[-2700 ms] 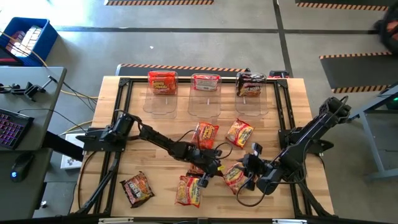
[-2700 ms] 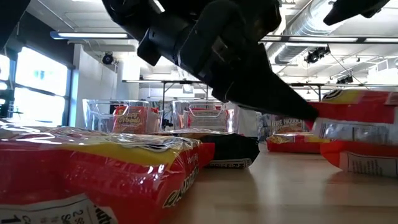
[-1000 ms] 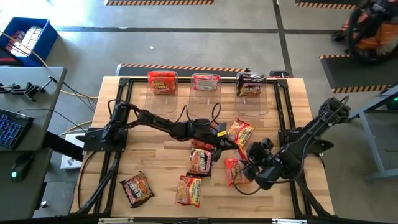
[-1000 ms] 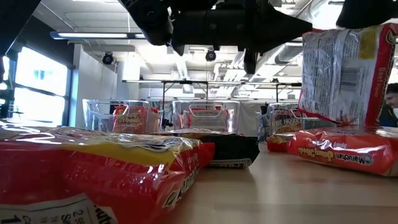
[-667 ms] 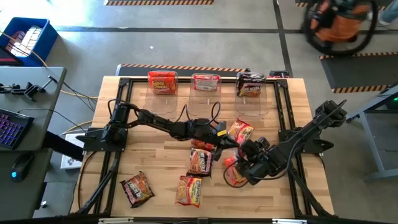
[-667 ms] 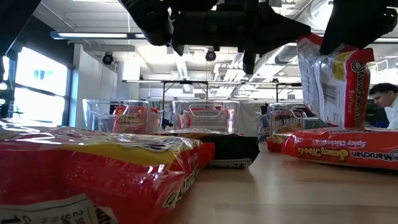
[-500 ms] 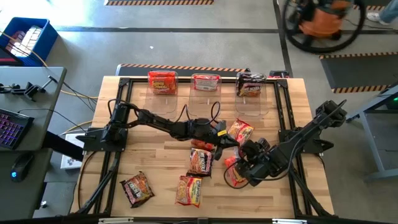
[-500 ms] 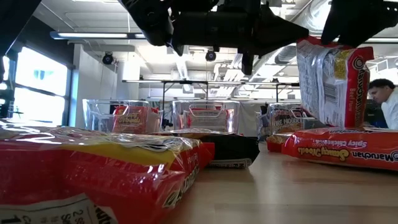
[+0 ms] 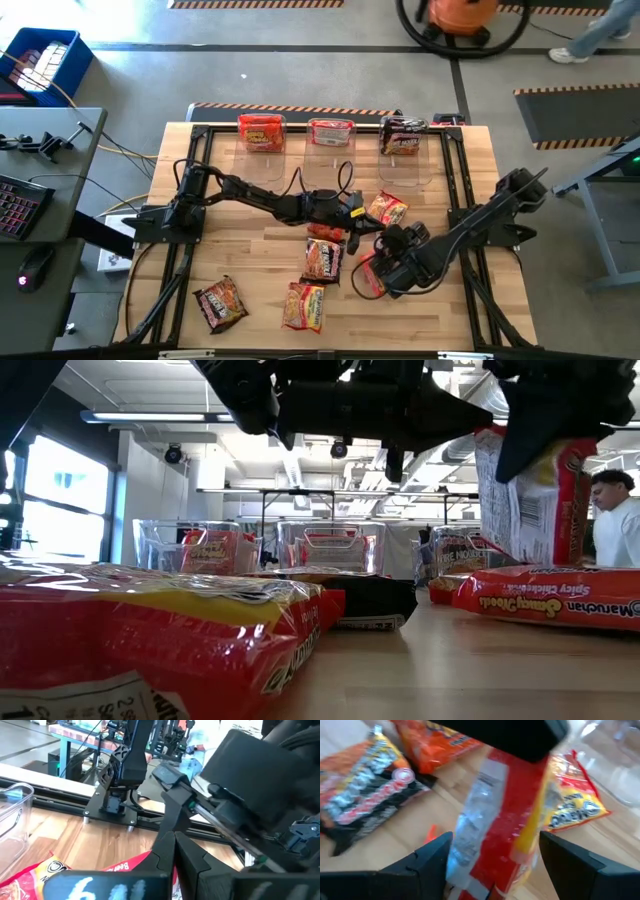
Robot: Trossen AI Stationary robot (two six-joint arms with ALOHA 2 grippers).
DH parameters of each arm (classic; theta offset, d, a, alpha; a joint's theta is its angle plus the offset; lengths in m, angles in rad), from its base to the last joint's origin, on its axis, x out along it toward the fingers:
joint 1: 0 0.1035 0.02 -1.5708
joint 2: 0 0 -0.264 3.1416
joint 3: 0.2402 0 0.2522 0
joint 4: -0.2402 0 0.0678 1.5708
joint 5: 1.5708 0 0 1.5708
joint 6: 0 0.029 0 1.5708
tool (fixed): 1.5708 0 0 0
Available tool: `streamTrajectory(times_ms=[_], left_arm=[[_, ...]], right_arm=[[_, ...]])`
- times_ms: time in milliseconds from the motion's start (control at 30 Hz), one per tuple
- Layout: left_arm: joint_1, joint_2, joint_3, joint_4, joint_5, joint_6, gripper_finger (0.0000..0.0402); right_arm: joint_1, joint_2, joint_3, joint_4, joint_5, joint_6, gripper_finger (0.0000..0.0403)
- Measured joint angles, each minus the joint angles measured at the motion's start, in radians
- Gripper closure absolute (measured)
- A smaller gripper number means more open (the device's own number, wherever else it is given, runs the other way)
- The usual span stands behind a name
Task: Sort Maruchan noodles
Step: Put the red noodle pack into the middle transparent bin
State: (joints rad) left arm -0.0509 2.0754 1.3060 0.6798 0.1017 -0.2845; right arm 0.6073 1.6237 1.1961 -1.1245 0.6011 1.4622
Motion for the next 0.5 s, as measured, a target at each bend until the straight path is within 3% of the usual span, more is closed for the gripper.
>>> streamTrajectory(times_ms=[200, 500], left_arm=[[0.000, 0.000, 0.000, 0.000, 0.004, 0.000, 0.0401], [0.000, 0.001, 0.000, 0.007, 0.044, 0.000, 0.0401]], right_arm=[[0.019, 0.008, 0.000, -0.087, 0.007, 0.053, 0.0162], [0.078, 0.008, 0.000, -0.086, 0.108, 0.002, 0.0279]])
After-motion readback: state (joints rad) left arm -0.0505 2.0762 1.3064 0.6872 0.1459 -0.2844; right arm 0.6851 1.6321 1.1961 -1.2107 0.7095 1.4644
